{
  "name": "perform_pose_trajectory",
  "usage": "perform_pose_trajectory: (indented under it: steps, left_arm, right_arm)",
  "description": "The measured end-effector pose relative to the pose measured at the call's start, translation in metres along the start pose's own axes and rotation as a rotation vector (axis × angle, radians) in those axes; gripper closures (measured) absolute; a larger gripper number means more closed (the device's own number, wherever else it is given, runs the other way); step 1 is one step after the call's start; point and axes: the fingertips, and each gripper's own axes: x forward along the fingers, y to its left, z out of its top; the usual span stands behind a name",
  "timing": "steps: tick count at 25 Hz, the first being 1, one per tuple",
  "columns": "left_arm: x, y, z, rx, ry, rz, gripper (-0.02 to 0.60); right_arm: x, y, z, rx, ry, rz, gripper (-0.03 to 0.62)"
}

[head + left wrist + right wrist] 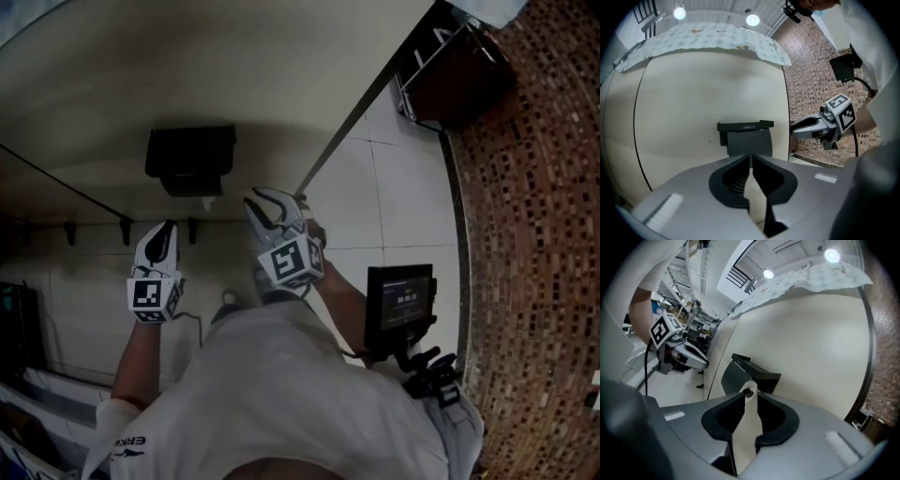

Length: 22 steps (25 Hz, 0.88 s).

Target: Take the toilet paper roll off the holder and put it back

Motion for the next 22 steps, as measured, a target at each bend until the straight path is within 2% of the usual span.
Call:
perform_pose_trajectory:
  steps: [4,10,13,16,19,22]
  left_arm:
    - [-0.01,-0.016,0.012,-0.013,-0.04,0.004,0.578]
    - [-0.033,-0.045,0.027,-0.015,-0.066,0.039,0.578]
    - [-0.051,-0.057,0.035,-0.015,-0.078,0.091,0.578]
    - [-0.07,-0.077,0.04,-0.036,-0.09,0.16,0.579]
    - [-0.089,-0.111,0.039,-0.061,-0.095,0.225,0.578]
    - [-0.105,-0.157,0.041,-0.062,-0.116,0.255,0.58]
  right_arm:
    - [-0.013,-0.002,0.016,0.089,-0.026,-0.023,0.543]
    - [-0.034,0.006,0.036,0.185,-0.127,0.034,0.579]
    - [-0.052,0.013,0.043,0.248,-0.184,0.082,0.58]
    - [-0.082,0.019,0.041,0.251,-0.212,0.133,0.58]
    - [-0.121,0.019,0.03,0.259,-0.241,0.169,0.58]
    - [-0.162,0.015,0.013,0.273,-0.26,0.186,0.58]
